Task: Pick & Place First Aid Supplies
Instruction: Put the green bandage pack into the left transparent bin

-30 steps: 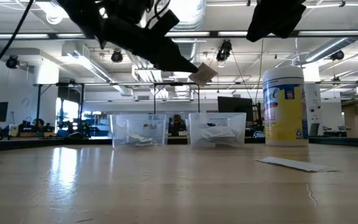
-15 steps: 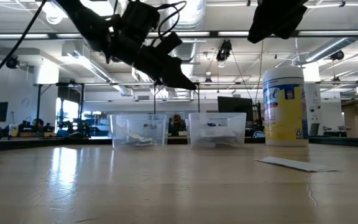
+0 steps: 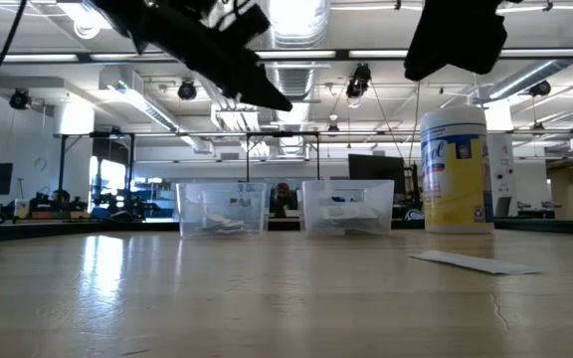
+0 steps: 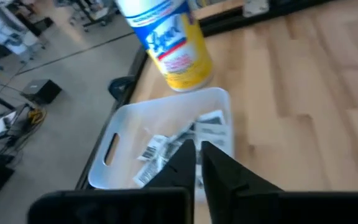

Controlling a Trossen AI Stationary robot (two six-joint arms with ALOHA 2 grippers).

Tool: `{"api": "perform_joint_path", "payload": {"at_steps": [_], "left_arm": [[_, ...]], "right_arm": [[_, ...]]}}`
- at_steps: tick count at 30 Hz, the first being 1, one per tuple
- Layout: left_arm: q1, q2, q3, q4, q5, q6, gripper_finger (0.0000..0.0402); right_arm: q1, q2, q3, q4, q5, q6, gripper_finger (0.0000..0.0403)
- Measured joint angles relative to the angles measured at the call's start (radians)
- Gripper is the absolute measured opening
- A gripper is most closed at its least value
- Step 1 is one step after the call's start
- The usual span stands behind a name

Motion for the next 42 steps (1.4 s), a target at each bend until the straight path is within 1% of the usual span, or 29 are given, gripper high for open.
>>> {"api": "perform_joint_path", "payload": {"at_steps": [4, 8, 12, 16, 22, 25, 28, 31, 33, 36, 42], "left_arm": [[-0.055, -0.069, 0.0, -0.119, 0.0, -0.014, 0.0057], [-0.119, -0.138, 0.0, -0.246, 0.0, -0.065, 0.0097], [-0.193, -0.198, 0.0, -0.385, 0.005, -0.118, 0.0121], [-0.278, -0.235, 0.0, -0.478, 0.008, -0.192, 0.0122], [-0.412, -0.242, 0.0, -0.519, 0.007, -0.251, 0.0116], [-0.472, -0.241, 0.0, -0.525, -0.002, -0.279, 0.0114], [-0.528, -0.24, 0.0, -0.533, -0.024, -0.307, 0.0111], [-0.576, -0.24, 0.0, -0.548, -0.034, -0.353, 0.0109], [-0.6, -0.238, 0.0, -0.572, -0.036, -0.395, 0.0108], [-0.636, -0.232, -0.002, -0.613, -0.061, -0.459, 0.0108], [-0.694, -0.228, -0.061, -0.601, -0.129, -0.563, 0.0108]], "right_arm": [[0.0, 0.0, -0.023, 0.001, -0.004, 0.076, 0.0043], [0.0, 0.0, -0.062, -0.001, -0.006, 0.146, 0.0043], [-0.002, 0.0, -0.1, 0.0, -0.007, 0.182, 0.0045], [-0.009, 0.0, -0.13, 0.006, -0.025, 0.192, 0.0063], [-0.02, 0.001, -0.142, 0.01, -0.027, 0.165, 0.0109], [-0.026, 0.001, -0.142, 0.01, -0.024, 0.117, 0.0129], [-0.029, 0.001, -0.147, 0.026, -0.024, 0.021, 0.0143], [-0.029, 0.001, -0.162, 0.066, -0.025, -0.096, 0.0153], [-0.032, 0.001, -0.178, 0.1, -0.03, -0.142, 0.0155], [-0.042, 0.001, -0.206, 0.129, -0.046, -0.187, 0.0157], [-0.054, 0.001, -0.26, 0.141, -0.05, -0.253, 0.0157]]}}
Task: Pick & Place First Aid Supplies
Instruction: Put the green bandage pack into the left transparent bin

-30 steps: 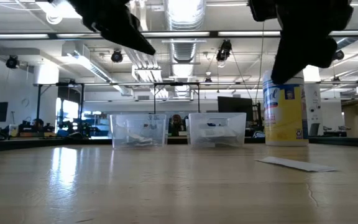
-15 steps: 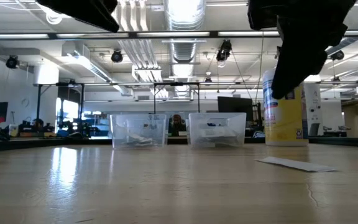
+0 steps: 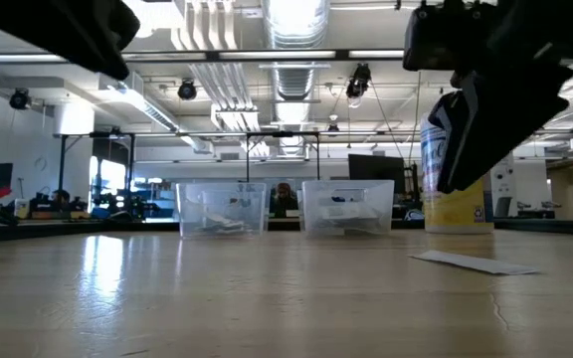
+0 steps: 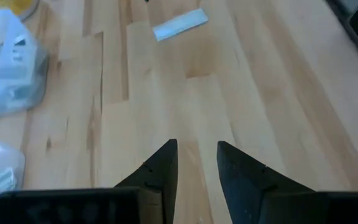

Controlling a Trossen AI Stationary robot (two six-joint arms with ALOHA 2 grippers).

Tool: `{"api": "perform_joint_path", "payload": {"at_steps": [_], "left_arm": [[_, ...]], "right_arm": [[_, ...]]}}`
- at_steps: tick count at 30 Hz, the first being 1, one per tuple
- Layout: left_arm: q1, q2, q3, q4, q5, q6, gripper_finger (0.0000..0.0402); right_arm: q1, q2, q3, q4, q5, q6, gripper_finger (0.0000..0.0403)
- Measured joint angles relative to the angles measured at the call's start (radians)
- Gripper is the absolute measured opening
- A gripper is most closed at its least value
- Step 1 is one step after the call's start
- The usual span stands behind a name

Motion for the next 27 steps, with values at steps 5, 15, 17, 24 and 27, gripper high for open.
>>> {"api": "perform_joint_path", "payload": {"at_steps": [5, 15, 17, 24, 27], "left_arm": [[-0.025, 0.0, -0.06, 0.073, -0.045, -0.042, 0.0105], [-0.026, 0.002, -0.158, 0.314, -0.048, -0.024, 0.0105], [-0.026, 0.002, -0.171, 0.327, -0.048, -0.026, 0.0103], [-0.026, 0.002, -0.2, 0.347, -0.048, -0.047, 0.0101], [-0.026, 0.002, -0.208, 0.369, -0.048, -0.048, 0.0101]], "right_arm": [[-0.006, 0.0, -0.037, 0.056, 0.0, -0.044, 0.0157], [-0.059, 0.0, -0.105, 0.17, -0.005, -0.04, 0.0157], [-0.06, 0.0, -0.115, 0.194, -0.044, -0.039, 0.0156], [-0.05, 0.007, -0.118, 0.237, -0.229, -0.046, 0.0145], [-0.051, 0.035, -0.119, 0.247, -0.288, -0.045, 0.0144]]}}
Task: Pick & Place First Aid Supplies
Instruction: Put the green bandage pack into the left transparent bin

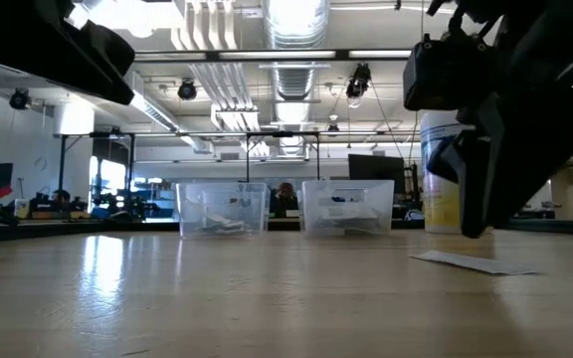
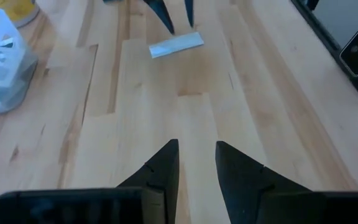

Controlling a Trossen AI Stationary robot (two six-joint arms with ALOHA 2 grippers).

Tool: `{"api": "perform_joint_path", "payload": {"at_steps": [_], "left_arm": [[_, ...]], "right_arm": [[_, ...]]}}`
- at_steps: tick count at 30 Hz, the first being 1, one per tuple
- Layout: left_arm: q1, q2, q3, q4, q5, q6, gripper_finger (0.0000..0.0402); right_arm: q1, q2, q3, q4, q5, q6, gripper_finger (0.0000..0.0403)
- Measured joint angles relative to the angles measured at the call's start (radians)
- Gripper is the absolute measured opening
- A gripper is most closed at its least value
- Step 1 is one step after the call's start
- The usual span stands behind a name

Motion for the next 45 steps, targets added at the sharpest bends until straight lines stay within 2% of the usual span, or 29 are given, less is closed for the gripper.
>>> {"api": "perform_joint_path", "payload": {"at_steps": [4, 13, 23, 30, 40, 45], "left_arm": [[0.0, 0.0, -0.004, 0.012, 0.0, 0.0, 0.01], [0.0, 0.0, -0.008, 0.014, 0.0, 0.004, 0.0099], [0.0, 0.0, -0.009, 0.021, 0.0, 0.003, 0.0099], [0.0, 0.0, -0.01, 0.022, 0.0, -0.024, 0.0099], [0.0, 0.088, -0.011, 0.069, 0.006, -0.111, 0.0099], [0.004, 0.164, -0.011, 0.137, 0.012, -0.22, 0.0097]], "right_arm": [[0.005, 0.055, 0.009, 0.024, -0.035, 0.001, 0.0144], [-0.002, 0.147, 0.087, 0.041, -0.027, 0.041, 0.0143], [-0.02, 0.322, 0.311, 0.031, 0.053, 0.184, 0.0143], [-0.049, 0.43, 0.482, 0.008, 0.055, 0.218, 0.0143], [-0.079, 0.463, 0.577, -0.065, 0.055, 0.171, 0.0143], [-0.079, 0.451, 0.605, -0.117, 0.054, 0.134, 0.0143]]}}
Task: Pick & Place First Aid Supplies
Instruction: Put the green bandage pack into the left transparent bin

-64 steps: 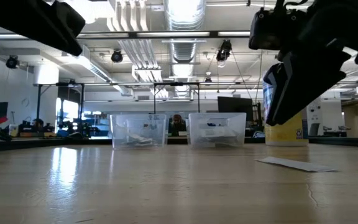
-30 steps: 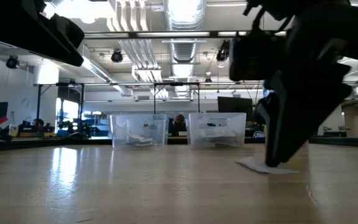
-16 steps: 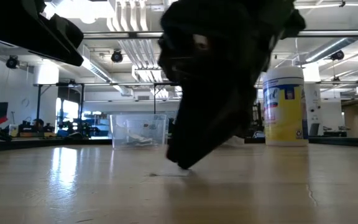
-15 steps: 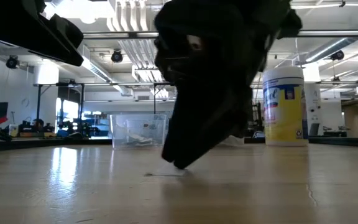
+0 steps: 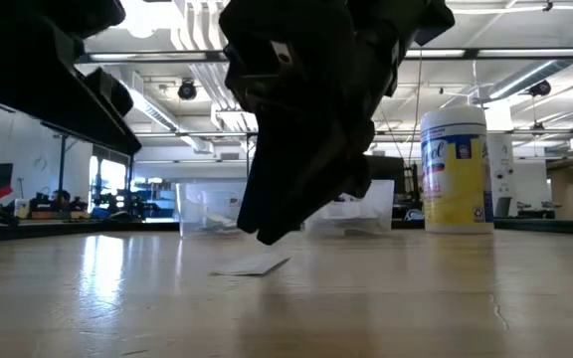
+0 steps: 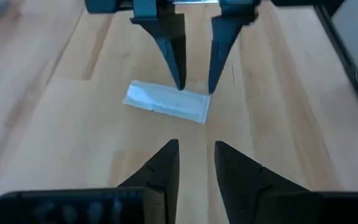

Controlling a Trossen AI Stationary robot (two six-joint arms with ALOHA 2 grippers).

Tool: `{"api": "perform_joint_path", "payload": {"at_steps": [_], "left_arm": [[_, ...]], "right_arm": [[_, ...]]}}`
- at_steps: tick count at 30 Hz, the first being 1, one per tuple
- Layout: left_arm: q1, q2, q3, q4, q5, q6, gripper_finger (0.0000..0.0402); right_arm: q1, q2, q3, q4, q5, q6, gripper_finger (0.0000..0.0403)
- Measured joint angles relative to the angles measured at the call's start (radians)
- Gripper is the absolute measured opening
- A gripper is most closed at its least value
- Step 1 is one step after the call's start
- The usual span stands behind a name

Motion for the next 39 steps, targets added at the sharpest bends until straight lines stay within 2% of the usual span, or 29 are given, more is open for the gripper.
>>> {"api": "perform_joint_path", "payload": {"at_steps": [7, 13, 17, 28, 39], "left_arm": [[0.025, 0.089, 0.0, 0.122, 0.0, -0.254, 0.0093], [0.067, 0.151, 0.001, 0.16, 0.025, -0.364, 0.0088], [0.092, 0.195, 0.001, 0.191, 0.065, -0.382, 0.0088], [0.121, 0.252, 0.003, 0.28, 0.135, -0.383, 0.0085], [0.134, 0.257, 0.003, 0.297, 0.17, -0.383, 0.0084]], "right_arm": [[0.0, -0.001, -0.001, -0.017, 0.0, -0.062, 0.0143], [0.0, -0.001, -0.003, -0.016, 0.001, -0.139, 0.0134], [0.0, 0.0, -0.005, -0.015, 0.048, -0.152, 0.0126], [-0.007, 0.0, -0.054, 0.006, 0.053, -0.128, 0.0106], [-0.026, -0.004, -0.096, 0.039, 0.052, -0.056, 0.0048]]}}
